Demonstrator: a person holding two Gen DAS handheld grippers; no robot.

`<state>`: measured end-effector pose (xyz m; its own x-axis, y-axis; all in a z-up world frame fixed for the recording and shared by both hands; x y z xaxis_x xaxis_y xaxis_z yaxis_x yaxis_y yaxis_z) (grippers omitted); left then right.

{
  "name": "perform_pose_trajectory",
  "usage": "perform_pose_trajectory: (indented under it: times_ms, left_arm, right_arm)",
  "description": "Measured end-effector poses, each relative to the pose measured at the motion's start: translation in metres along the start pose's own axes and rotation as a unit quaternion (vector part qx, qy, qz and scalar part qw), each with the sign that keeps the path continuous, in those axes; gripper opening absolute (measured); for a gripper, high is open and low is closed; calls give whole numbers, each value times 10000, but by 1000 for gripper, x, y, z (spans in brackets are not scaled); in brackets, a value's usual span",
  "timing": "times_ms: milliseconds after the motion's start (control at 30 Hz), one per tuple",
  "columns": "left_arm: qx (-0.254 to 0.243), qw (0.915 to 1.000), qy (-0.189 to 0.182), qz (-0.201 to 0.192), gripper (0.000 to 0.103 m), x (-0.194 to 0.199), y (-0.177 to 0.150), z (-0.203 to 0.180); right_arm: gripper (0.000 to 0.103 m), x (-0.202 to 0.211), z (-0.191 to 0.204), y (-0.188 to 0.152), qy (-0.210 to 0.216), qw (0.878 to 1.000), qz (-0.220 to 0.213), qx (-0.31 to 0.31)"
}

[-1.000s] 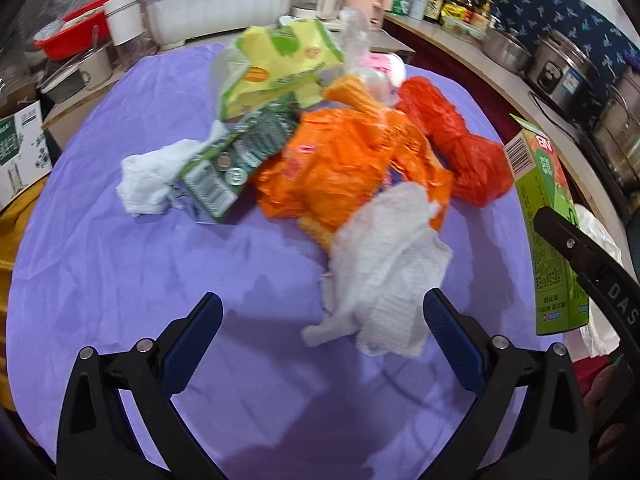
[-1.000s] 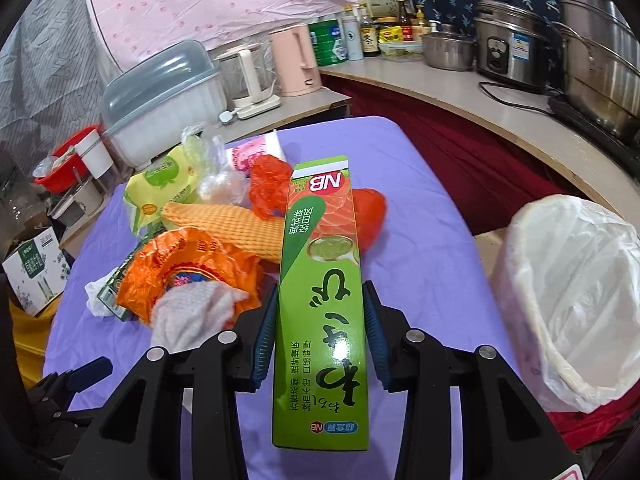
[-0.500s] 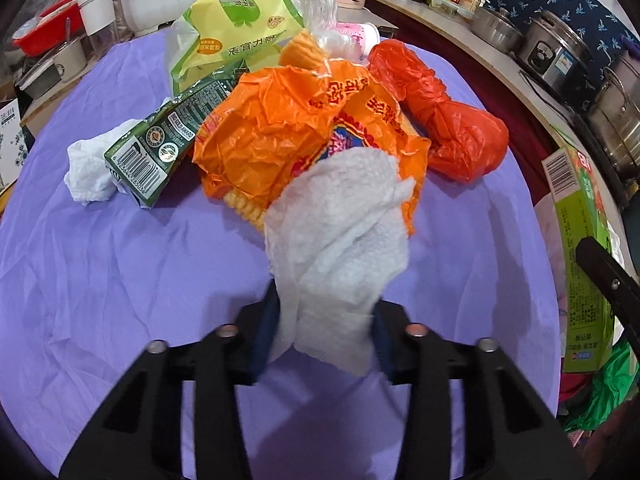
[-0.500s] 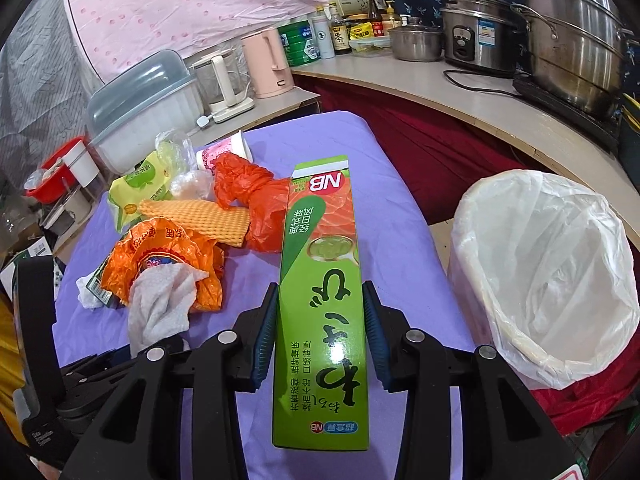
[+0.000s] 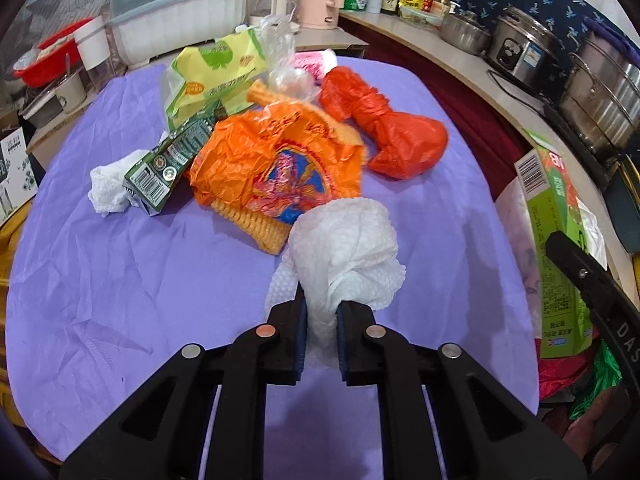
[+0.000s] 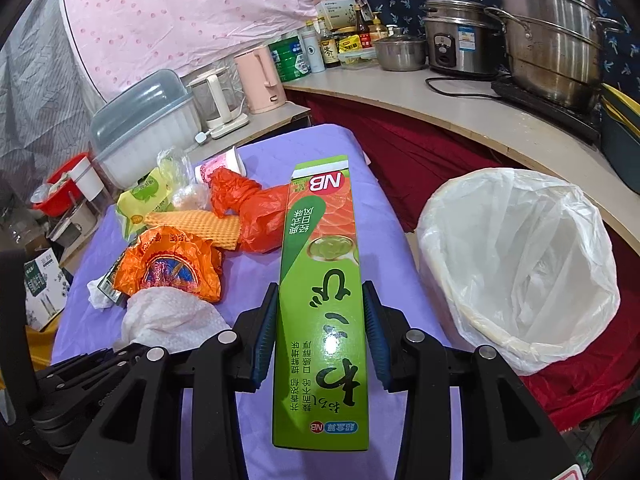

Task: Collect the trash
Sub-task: 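Lift the green box with the right gripper while the left gripper grasps the white tissue, then carry the green box over the white bin and open the right gripper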

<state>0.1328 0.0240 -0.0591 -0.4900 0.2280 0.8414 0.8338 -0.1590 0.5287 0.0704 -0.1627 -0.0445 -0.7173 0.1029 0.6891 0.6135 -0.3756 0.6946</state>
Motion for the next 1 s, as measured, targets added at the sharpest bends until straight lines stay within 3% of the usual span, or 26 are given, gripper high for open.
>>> perform_pose_trajectory:
  times_ms: [633,1000]
  left_arm:
    - [-1049,9919,-565,-437,12,47,-3,-125]
    - [-1505,9828,-1022,-325,12,31,0,-201]
  right_arm:
    - [39,48,-98,-11,-507,9958,-328,-691]
    - [39,48,-161,-20,-948,9889,-252,-1119]
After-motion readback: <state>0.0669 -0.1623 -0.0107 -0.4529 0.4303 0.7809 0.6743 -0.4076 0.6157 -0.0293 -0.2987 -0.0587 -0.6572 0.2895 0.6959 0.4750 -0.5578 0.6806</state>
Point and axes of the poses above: each gripper's, at about its wrist camera, not at the fingertips, and x roughly against the way its jaws point, z to its left, y to its top, the point moved 2 cm from there along -x, roughly the way its jaws point
